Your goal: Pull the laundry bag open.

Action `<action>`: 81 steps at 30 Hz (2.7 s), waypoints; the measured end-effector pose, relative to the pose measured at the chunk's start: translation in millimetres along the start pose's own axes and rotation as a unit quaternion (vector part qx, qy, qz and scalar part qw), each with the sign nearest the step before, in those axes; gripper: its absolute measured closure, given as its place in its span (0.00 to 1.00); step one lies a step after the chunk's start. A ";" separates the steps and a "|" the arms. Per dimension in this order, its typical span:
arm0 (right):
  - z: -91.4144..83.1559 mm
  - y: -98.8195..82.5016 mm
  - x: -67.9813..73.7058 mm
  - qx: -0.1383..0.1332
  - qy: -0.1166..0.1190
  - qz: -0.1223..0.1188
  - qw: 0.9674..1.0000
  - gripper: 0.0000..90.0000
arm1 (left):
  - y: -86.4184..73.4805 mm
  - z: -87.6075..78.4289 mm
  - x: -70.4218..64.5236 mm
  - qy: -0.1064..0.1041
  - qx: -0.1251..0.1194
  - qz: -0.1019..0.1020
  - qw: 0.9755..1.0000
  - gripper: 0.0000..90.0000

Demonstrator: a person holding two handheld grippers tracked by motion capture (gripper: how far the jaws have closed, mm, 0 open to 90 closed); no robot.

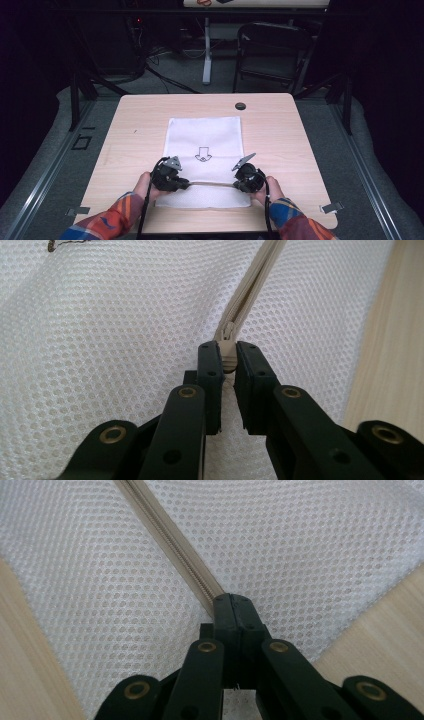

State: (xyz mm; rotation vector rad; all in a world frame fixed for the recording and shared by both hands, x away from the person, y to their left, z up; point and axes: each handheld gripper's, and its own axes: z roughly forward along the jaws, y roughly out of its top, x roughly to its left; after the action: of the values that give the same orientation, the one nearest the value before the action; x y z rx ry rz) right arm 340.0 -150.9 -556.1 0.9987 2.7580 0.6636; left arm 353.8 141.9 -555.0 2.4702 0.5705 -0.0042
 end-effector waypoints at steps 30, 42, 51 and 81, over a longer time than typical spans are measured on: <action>-4.2 -7.7 -10.6 0.001 0.006 0.014 1.000 1.00 | -26.5 -20.2 11.6 0.006 -0.001 -0.031 0.999 0.90; -4.7 -7.2 -13.1 0.006 0.011 0.012 1.000 1.00 | -27.5 -22.3 11.9 0.002 -0.004 -0.035 0.999 0.90; -4.5 -7.9 -14.0 0.002 0.016 0.012 1.000 1.00 | -35.4 -28.5 13.6 0.001 -0.010 -0.045 0.999 0.90; -4.6 -7.4 -13.2 0.005 0.011 0.012 1.000 1.00 | -44.8 -37.3 15.8 -0.009 -0.025 -0.048 0.998 0.90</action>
State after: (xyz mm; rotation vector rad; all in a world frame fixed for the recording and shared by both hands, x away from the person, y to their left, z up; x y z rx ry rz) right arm 344.7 -166.0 -555.7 1.0348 2.7753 0.6705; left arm 345.5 201.7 -551.2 2.3894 0.6726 -0.0493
